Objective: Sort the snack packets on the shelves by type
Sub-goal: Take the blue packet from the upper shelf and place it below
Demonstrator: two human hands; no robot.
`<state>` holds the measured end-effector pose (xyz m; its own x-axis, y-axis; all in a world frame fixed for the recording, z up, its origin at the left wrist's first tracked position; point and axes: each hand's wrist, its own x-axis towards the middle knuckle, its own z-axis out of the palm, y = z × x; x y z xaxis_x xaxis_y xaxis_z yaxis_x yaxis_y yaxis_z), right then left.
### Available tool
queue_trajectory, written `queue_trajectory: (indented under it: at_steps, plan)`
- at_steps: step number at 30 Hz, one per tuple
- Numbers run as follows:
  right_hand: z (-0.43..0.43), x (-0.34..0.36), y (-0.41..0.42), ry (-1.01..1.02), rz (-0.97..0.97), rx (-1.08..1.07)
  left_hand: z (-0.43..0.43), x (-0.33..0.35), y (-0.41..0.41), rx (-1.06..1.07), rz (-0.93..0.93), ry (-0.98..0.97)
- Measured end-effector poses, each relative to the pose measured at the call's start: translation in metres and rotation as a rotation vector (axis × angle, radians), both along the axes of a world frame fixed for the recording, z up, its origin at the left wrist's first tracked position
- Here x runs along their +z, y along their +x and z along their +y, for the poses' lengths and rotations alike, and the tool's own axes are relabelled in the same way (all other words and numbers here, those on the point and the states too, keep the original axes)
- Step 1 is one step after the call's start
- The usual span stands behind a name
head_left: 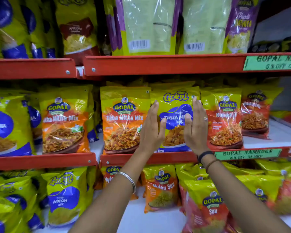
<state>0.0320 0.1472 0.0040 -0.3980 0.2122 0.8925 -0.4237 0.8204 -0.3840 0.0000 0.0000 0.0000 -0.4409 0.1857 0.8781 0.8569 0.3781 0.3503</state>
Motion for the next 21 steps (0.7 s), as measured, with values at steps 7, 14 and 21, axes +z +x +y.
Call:
queue_trajectory:
  at_steps: [7, 14, 21]
  plan:
    - [0.03, -0.049, -0.007, -0.272, -0.266, 0.072, 0.032, -0.045, -0.009, 0.061, -0.339, 0.08]
    - [0.044, -0.074, -0.019, -0.354, -0.376, 0.155, 0.04, -0.056, -0.015, 0.056, -0.49, 0.127]
    - [0.054, -0.065, -0.006, -0.386, -0.372, 0.299, 0.029, -0.055, -0.013, -0.033, -0.534, 0.191]
